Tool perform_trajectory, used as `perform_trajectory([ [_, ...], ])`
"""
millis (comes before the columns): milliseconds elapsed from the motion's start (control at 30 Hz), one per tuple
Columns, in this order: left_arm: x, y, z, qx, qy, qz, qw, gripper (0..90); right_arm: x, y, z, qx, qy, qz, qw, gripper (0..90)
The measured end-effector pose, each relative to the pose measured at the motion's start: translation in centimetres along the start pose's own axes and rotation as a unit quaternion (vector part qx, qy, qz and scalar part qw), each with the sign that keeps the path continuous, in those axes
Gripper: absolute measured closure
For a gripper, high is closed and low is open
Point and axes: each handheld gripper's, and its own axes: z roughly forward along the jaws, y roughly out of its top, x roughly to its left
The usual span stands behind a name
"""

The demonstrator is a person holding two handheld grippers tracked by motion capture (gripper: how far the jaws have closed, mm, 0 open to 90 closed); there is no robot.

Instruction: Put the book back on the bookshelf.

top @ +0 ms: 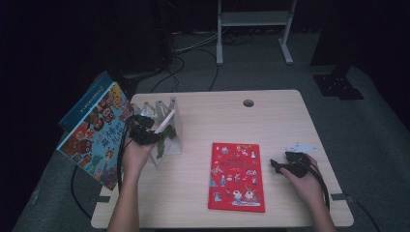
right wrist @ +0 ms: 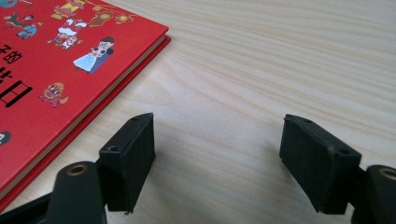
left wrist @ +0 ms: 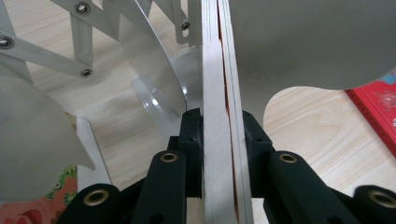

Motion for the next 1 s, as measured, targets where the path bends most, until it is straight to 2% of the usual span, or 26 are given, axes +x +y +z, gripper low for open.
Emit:
perform_trajectory([
  [167, 0.2, -0.3, -1.1, -0.001, -0.001, 0.006, 1.0000, 63.6, 0.0, 0.0, 0.0, 0.000, 0.001, -0.001, 1.0000, 25.6],
  [300, 0.0, -1.0, -2.4, -0.004, -0.003, 0.017, 0.9998, 59.2, 0.0, 0.0, 0.0, 0.000, 0.001, 0.000, 1.0000, 25.6],
  [400, -0.2, -2.0, -3.5, -0.002, -0.002, 0.026, 0.9997, 57.4, 0.0, 0.0, 0.0, 0.000, 0.001, 0.000, 1.0000, 25.6],
  [533, -0.1, -3.5, -4.4, -0.001, 0.002, 0.024, 0.9997, 58.3, 0.0, 0.0, 0.0, 0.000, 0.001, 0.000, 1.0000, 25.6],
  [633, 0.0, -4.1, -4.3, 0.009, -0.003, 0.026, 0.9996, 62.7, 0.0, 0.0, 0.0, 0.000, 0.001, -0.001, 1.0000, 25.6],
  [700, 0.2, -4.4, -3.8, 0.023, -0.012, 0.024, 0.9994, 69.1, 0.0, 0.0, 0.0, 0.000, 0.000, -0.001, 1.0000, 25.6],
  [767, 0.1, -4.5, -3.4, 0.025, -0.022, 0.016, 0.9993, 72.2, 0.0, 0.0, 0.0, -0.001, 0.001, -0.002, 1.0000, 25.6],
  [867, -0.4, -4.3, -3.3, 0.024, -0.025, 0.021, 0.9992, 71.6, 0.0, 0.0, 0.0, 0.000, 0.001, -0.002, 1.0000, 25.6],
  [1000, -1.4, -3.7, -2.7, 0.023, -0.041, 0.029, 0.9985, 69.4, 0.0, 0.0, 0.0, 0.000, 0.001, -0.002, 1.0000, 25.6],
])
